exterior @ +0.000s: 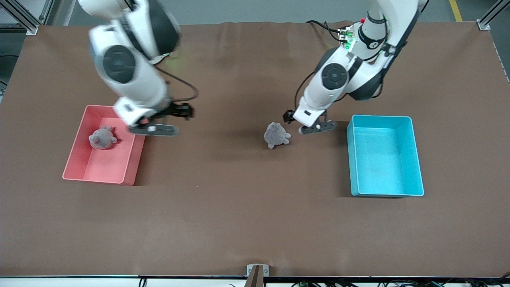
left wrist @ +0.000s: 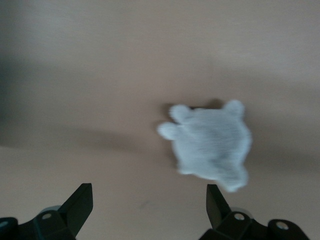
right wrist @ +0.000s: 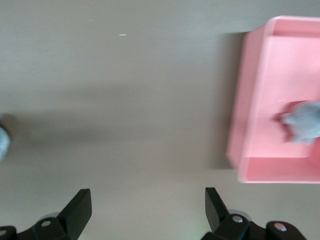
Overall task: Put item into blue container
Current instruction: 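Grasp the plush with the left gripper while the right gripper reaches the box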
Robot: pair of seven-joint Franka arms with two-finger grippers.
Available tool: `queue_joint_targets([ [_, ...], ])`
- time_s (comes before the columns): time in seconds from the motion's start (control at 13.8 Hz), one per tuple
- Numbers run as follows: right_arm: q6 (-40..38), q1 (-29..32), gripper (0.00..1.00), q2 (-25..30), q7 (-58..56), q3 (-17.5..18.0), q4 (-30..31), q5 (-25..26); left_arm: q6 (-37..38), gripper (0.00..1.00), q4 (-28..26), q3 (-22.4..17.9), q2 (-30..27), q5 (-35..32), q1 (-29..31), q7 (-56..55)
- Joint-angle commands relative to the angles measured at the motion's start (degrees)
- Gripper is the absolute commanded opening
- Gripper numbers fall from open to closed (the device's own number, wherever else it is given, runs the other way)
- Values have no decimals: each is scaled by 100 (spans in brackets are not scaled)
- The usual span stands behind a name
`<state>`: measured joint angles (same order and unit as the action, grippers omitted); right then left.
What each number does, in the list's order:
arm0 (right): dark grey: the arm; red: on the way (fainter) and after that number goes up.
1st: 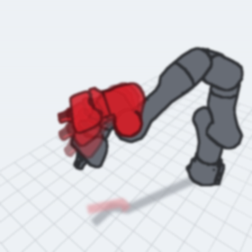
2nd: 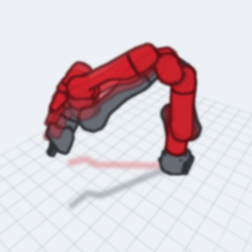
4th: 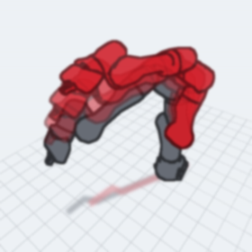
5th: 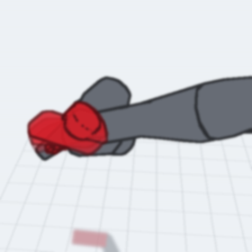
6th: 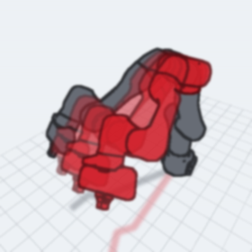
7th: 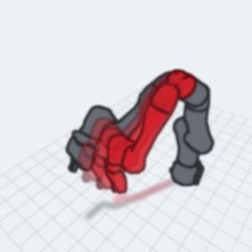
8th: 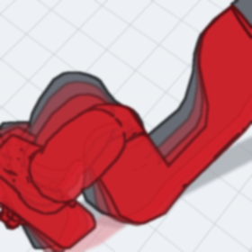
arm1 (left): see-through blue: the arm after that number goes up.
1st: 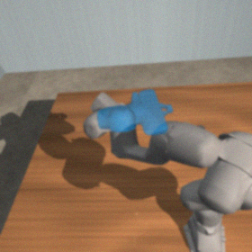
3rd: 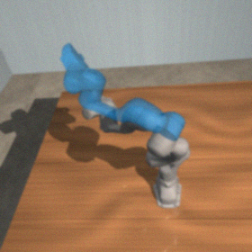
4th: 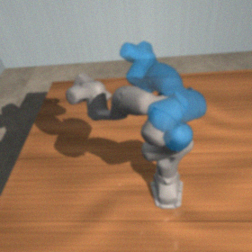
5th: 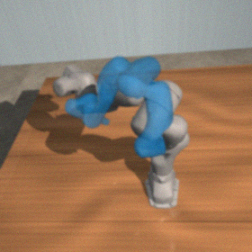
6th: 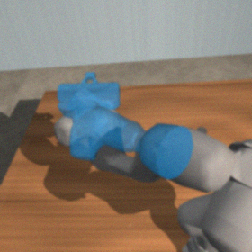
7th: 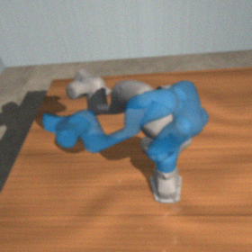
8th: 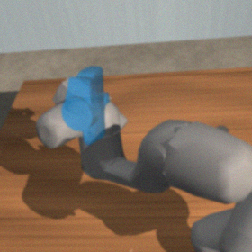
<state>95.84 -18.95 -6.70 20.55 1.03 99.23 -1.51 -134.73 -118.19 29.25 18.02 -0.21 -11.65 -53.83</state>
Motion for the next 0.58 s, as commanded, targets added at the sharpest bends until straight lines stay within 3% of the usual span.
queue_joint_targets([
  [0.0, 198, 1153, 100, 372, -1374, 143, 737, 63, 87, 100, 997, 2, 849, -583, -257, -968],
  [0.22, 1055, 2059, 100, 336, -2282, 143, 1403, 167, 96, 100, 1377, -16, 1492, -1347, -469, -1777],
  [0.51, 1865, 2465, 100, 319, -2336, 143, 2116, 880, 70, 99, 1474, -16, 1906, -2043, -636, -2614],
])
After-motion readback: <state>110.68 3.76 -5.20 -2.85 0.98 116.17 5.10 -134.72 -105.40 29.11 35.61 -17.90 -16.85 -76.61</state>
